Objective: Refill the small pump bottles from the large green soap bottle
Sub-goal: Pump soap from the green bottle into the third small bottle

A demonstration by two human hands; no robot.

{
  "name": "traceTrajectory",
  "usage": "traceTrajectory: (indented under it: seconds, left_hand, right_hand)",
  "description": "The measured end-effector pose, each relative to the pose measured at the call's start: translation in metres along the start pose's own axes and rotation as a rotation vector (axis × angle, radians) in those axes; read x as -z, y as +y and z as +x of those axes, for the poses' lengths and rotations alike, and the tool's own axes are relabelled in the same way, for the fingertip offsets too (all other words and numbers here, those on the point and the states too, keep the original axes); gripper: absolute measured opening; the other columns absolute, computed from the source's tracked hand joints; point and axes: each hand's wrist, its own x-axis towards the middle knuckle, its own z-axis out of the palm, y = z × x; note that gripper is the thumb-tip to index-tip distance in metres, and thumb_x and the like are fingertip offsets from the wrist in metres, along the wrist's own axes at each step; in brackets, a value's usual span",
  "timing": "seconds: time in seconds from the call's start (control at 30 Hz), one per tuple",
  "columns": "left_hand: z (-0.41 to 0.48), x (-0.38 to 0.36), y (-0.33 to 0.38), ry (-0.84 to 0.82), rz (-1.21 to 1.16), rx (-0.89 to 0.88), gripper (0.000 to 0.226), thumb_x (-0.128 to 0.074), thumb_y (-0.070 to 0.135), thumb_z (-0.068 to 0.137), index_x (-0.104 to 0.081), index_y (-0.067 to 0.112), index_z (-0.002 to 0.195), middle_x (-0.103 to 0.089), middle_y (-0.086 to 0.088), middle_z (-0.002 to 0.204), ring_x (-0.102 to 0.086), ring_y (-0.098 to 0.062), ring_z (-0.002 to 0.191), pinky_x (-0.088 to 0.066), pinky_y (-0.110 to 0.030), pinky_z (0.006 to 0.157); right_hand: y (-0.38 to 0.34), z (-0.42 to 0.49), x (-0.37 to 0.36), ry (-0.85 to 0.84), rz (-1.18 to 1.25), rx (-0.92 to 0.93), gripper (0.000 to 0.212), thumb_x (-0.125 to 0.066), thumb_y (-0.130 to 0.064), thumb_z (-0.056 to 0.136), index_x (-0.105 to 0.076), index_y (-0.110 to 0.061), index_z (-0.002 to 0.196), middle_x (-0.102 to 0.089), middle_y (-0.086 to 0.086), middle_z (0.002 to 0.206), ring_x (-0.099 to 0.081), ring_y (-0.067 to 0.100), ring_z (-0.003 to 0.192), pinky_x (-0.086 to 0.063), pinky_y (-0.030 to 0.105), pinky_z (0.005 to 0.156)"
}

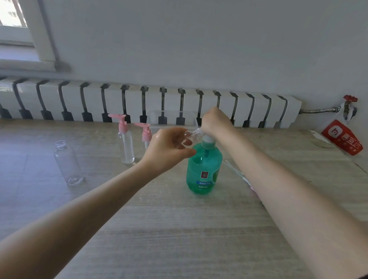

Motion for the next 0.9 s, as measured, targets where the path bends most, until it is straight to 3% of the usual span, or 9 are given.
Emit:
traceTrajectory:
  seconds: [0.1,0.27,0.43,0.53,0.6,0.67,0.77,0.9]
  left_hand:
    - [-0.001,0.000,-0.001,0.001,0.000,0.003,0.038,-0.078,0.011,0.073,-0.066,0.011,0.109,-0.070,0.001,0.094,-0.068,-0.011,0.082,-0.058,-0.030,0.080]
    - [-0.001,0.000,0.000,-0.001,0.004,-0.001,0.039,-0.078,0.011,0.073,-0.066,0.010,0.111,-0.070,0.000,0.094,-0.068,-0.010,0.081,-0.058,-0.030,0.080]
    - [0.001,0.000,0.001,-0.004,0.000,0.011,0.043,-0.078,0.012,0.073,-0.065,0.009,0.115,-0.070,0.001,0.097,-0.068,-0.008,0.082,-0.058,-0.030,0.081]
    - [-0.001,0.001,0.004,-0.005,-0.017,0.020,0.043,-0.077,0.011,0.074,-0.064,0.010,0.116,-0.070,0.000,0.099,-0.068,-0.009,0.084,-0.057,-0.030,0.083]
    - [0.000,0.001,0.007,-0.003,-0.041,0.027,0.041,-0.077,0.011,0.075,-0.064,0.010,0.114,-0.071,0.000,0.099,-0.069,-0.009,0.085,-0.057,-0.030,0.083]
    - [0.000,0.002,0.010,-0.002,-0.048,0.030,0.041,-0.077,0.011,0.075,-0.064,0.010,0.114,-0.071,0.000,0.099,-0.069,-0.009,0.085,-0.057,-0.030,0.083]
    - [0.000,0.002,0.012,-0.007,-0.058,0.034,0.043,-0.077,0.011,0.075,-0.063,0.009,0.116,-0.070,-0.001,0.100,-0.069,-0.011,0.086,-0.057,-0.030,0.082]
    - [0.001,0.002,0.011,-0.012,-0.075,0.043,0.045,-0.077,0.010,0.075,-0.063,0.006,0.117,-0.070,-0.003,0.102,-0.069,-0.011,0.087,-0.057,-0.028,0.082]
  right_hand:
    - [0.001,0.002,-0.003,0.021,0.023,0.017,0.009,-0.038,-0.006,0.092,-0.040,-0.010,0.084,-0.038,0.004,0.069,-0.039,0.014,0.059,-0.029,0.026,0.050]
    - [0.002,0.004,-0.002,-0.004,0.018,0.009,0.030,-0.038,-0.005,0.091,-0.027,-0.012,0.065,-0.035,0.005,0.068,-0.035,0.015,0.057,-0.026,0.026,0.048]
    - [0.001,-0.001,0.001,-0.025,0.005,0.010,0.031,-0.037,-0.004,0.094,-0.033,-0.010,0.064,-0.037,0.004,0.068,-0.038,0.015,0.060,-0.027,0.024,0.048]
    - [0.002,0.001,0.002,-0.028,0.107,0.051,0.035,-0.033,-0.004,0.096,-0.029,-0.013,0.063,-0.034,0.003,0.068,-0.043,0.024,0.082,-0.043,0.032,0.068]
    - [0.003,0.004,0.006,-0.005,0.167,0.073,0.033,-0.031,-0.005,0.096,-0.031,-0.013,0.064,-0.035,0.002,0.069,-0.045,0.023,0.074,-0.046,0.033,0.072]
    - [-0.001,0.002,0.011,-0.009,0.118,0.085,0.024,-0.033,-0.007,0.096,-0.042,-0.009,0.073,-0.035,0.003,0.068,-0.037,0.015,0.059,-0.038,0.025,0.058]
    - [-0.008,-0.004,0.017,-0.041,-0.019,0.035,0.021,-0.042,-0.010,0.096,-0.056,-0.002,0.109,-0.035,0.004,0.068,-0.034,0.012,0.057,-0.029,0.022,0.049]
    - [-0.007,0.002,0.012,-0.062,-0.061,0.040,0.029,-0.041,-0.007,0.096,-0.054,0.006,0.118,-0.036,0.004,0.068,-0.034,0.012,0.056,-0.030,0.023,0.049]
